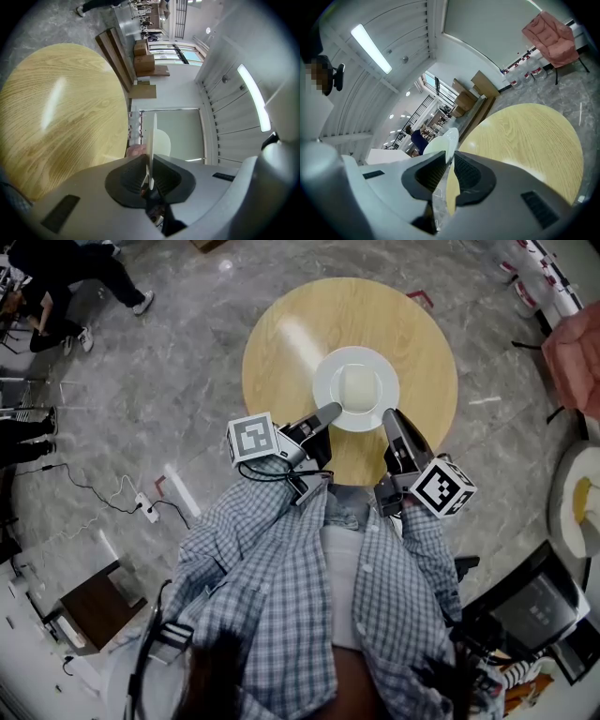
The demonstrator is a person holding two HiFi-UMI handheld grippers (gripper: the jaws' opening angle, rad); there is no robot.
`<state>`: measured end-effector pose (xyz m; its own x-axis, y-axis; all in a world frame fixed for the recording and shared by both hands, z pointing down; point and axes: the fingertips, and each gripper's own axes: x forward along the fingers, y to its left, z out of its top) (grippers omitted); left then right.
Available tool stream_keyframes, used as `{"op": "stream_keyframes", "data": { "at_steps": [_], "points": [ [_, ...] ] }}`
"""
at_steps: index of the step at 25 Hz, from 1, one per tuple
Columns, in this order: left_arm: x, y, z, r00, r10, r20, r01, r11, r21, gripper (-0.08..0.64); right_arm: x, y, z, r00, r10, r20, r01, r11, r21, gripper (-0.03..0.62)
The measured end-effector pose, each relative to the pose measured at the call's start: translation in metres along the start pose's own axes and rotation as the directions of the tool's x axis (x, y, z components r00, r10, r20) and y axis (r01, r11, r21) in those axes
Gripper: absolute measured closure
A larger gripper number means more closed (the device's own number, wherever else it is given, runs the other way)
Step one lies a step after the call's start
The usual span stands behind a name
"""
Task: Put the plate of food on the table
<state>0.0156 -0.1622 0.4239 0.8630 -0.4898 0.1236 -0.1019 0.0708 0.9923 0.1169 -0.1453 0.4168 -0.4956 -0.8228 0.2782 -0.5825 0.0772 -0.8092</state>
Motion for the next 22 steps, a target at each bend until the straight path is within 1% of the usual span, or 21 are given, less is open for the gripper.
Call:
{"op": "stream_keyframes", "data": {
  "at_steps": [3, 5, 7, 9, 13, 18, 22],
  "points": [
    [-0.001, 0.007, 0.000, 1.000, 0.027, -0.003, -0.027, 1.000, -0.006, 0.532, 0.001, -0.002, -0.003, 1.000, -0.014, -0.015, 0.014, 1.000, -0.006, 0.528],
    [-0.002, 0.009, 0.001, 1.000, 0.031, -0.002, -0.031, 0.999, -0.014, 0.532, 0.002, -0.003, -0.004, 1.000, -0.019, -0.024, 0.019, 1.000, -0.008, 0.528],
    [-0.003, 0.013, 0.001, 0.999, 0.046, -0.006, -0.046, 0.999, -0.008, 0.532, 0.003, -0.004, -0.006, 0.999, -0.023, -0.030, 0.023, 1.000, -0.010, 0.528],
    [-0.006, 0.017, 0.000, 0.998, 0.063, -0.009, -0.063, 0.998, -0.003, 0.532, 0.002, -0.006, -0.009, 0.999, -0.028, -0.038, 0.028, 1.000, -0.009, 0.528],
    [-0.003, 0.025, -0.001, 0.996, 0.084, -0.013, -0.085, 0.996, -0.016, 0.532, 0.004, -0.015, -0.013, 0.997, -0.039, -0.062, 0.039, 0.999, 0.002, 0.528],
    [0.004, 0.027, 0.000, 0.996, 0.083, -0.015, -0.083, 0.996, -0.026, 0.532, 0.007, -0.022, -0.010, 0.996, -0.049, -0.070, 0.050, 0.999, 0.007, 0.528],
    [0.004, 0.040, 0.003, 0.994, 0.104, -0.022, -0.105, 0.994, -0.034, 0.532, 0.012, -0.030, -0.017, 0.995, -0.055, -0.088, 0.056, 0.998, 0.017, 0.528]
  ]
}}
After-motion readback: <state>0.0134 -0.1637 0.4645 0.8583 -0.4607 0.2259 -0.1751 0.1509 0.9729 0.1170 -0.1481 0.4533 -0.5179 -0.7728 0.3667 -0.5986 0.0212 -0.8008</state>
